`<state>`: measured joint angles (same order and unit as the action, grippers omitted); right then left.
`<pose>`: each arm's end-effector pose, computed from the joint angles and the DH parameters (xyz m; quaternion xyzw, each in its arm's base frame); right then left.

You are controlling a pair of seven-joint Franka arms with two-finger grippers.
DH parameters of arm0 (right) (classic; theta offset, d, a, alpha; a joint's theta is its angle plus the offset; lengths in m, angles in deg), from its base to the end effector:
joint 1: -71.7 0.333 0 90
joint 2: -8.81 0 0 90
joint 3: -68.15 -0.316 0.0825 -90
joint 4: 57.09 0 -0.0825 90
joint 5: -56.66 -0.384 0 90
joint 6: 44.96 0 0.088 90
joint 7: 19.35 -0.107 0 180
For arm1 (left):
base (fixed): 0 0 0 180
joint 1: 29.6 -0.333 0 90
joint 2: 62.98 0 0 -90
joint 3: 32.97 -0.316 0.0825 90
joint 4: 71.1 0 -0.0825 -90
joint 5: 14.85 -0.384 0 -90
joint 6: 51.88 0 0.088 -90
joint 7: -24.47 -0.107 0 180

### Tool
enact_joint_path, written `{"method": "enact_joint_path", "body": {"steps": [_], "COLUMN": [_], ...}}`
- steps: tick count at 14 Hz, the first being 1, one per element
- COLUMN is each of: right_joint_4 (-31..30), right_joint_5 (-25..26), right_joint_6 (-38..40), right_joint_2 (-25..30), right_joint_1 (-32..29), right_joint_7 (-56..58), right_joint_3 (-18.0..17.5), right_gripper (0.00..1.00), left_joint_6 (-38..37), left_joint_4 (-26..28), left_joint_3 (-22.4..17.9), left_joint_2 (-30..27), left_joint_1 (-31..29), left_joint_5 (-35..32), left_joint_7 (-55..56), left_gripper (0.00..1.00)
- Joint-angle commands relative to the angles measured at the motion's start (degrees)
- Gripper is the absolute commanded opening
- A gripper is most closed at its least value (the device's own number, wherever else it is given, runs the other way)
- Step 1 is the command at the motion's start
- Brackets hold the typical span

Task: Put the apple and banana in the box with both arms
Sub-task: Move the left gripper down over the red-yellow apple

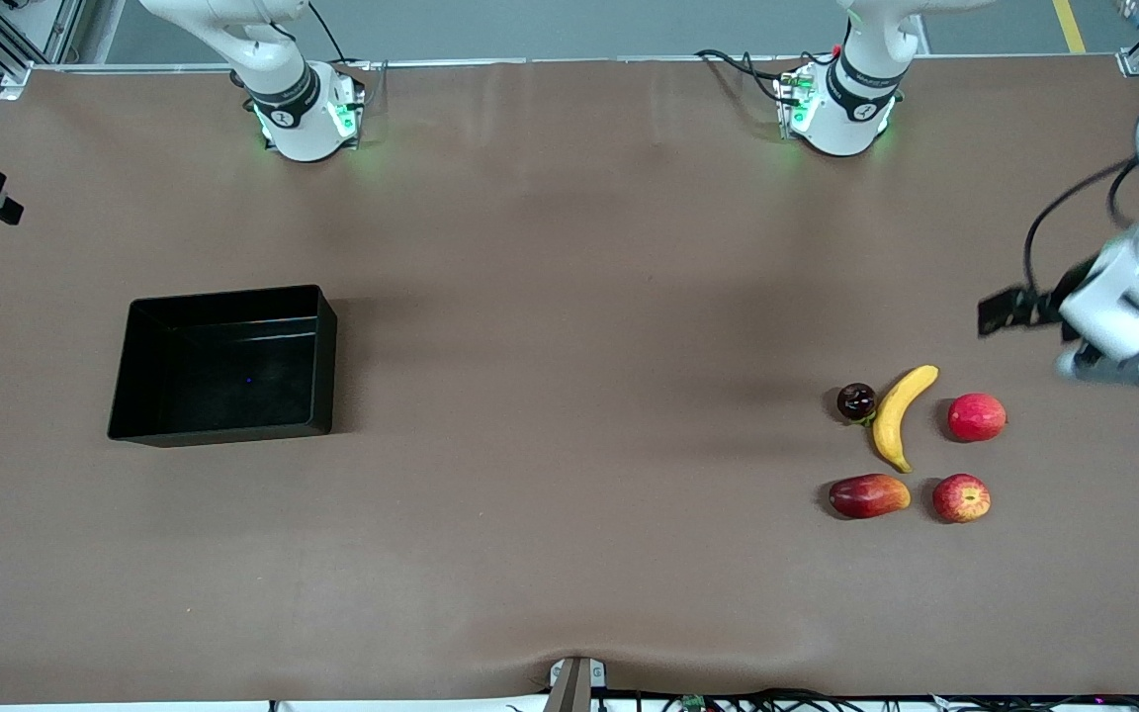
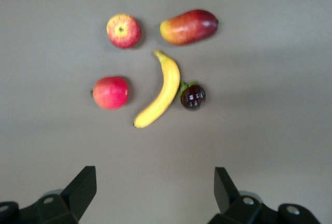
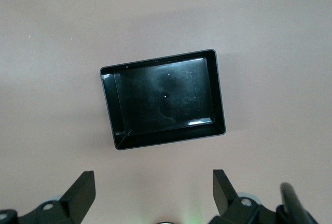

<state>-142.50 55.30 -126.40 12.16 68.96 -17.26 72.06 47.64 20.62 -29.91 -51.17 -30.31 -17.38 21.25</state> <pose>0.5164 -0.0587 0.6801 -0.9992 0.0380 0.0044 0.0141 0.6181 -0.0188 0.5031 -0.9979 0.0526 0.0349 0.0159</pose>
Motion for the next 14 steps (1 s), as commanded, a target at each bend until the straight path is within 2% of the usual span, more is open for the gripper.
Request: {"method": "enact_joint_path", "body": {"steps": [1, 4, 6, 12, 14], "right_joint_4": [0.6, 0.69, 0.69, 0.69, 0.69], "right_joint_5": [-0.83, -0.83, -0.83, -0.04, 0.22], "right_joint_6": [0.32, 0.32, 0.32, 0.06, -0.03], "right_joint_2": [-0.8, -1.24, -2.03, -3.97, -8.6], "right_joint_1": [-1.39, -1.48, -1.39, -1.13, -1.48], "right_joint_7": [0.19, 0.37, 0.46, 0.63, 0.72], "right_joint_3": [-0.66, -0.49, -0.49, -0.49, -0.4], "right_gripper": [1.0, 1.0, 1.0, 1.0, 1.0], "left_joint_6": [5.22, 14.96, 21.04, 24.14, 24.84], "left_joint_4": [-1.28, -1.72, -2.07, -8.48, -10.06], "left_joint_3": [-0.07, 0.1, 0.1, 0.02, 0.02], "left_joint_2": [5.57, 12.94, 18.22, 27.82, 29.14], "left_joint_1": [-0.26, -3.15, -3.68, -3.6, -3.51], "left_joint_5": [-1.16, -5.98, -5.29, -5.9, -5.99], "left_joint_7": [0.23, -3.96, -7.06, -10.82, -12.16], "left_gripper": [1.0, 1.0, 1.0, 1.0, 1.0]}}
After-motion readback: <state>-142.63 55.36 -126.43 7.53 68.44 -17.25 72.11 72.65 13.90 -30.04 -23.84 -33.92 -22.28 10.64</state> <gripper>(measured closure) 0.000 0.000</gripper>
